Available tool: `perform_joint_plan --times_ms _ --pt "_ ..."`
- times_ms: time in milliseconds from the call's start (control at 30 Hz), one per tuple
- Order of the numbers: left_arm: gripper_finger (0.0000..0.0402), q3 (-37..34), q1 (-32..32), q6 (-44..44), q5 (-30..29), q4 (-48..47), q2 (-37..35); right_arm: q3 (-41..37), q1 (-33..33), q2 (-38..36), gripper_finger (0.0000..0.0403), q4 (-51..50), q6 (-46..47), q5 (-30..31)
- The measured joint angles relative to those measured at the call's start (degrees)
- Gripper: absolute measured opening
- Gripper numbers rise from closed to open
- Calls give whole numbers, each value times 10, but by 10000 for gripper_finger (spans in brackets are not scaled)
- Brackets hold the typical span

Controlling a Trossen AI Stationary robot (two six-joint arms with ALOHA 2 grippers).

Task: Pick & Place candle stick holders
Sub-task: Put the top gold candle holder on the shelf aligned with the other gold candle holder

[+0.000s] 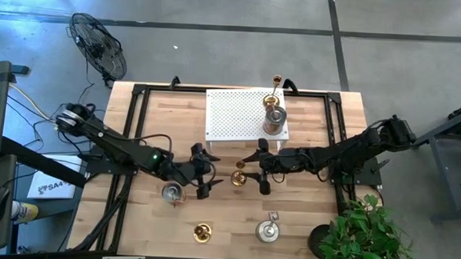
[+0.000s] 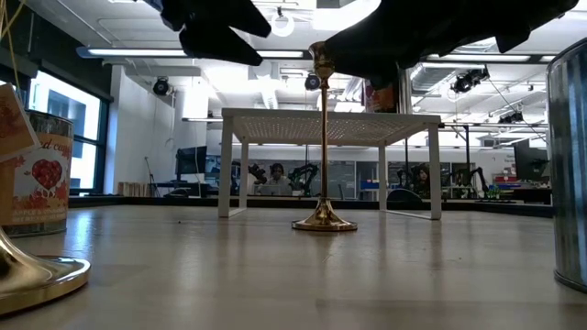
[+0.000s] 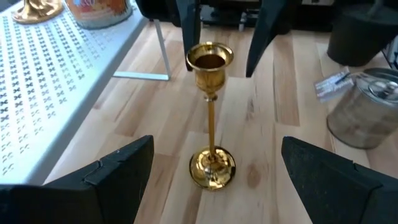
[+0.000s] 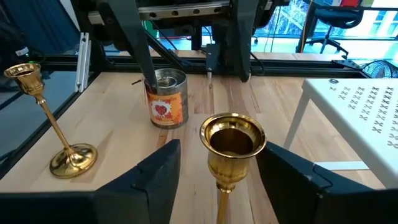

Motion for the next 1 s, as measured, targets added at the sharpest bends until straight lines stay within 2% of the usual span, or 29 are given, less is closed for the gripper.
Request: perform_joint_plan --times_ms 267,533,767,1000 --pt "347 0 0 -2 -23 4 8 0 0 0 163 1 0 0" --pt "347 0 0 -2 -23 3 8 0 0 0 79 -3 0 0" --pt "347 0 0 -2 5 3 8 0 0 0 9 -6 -14 0" --pt "347 0 0 -3 5 3 8 0 0 0 14 -4 -14 -5"
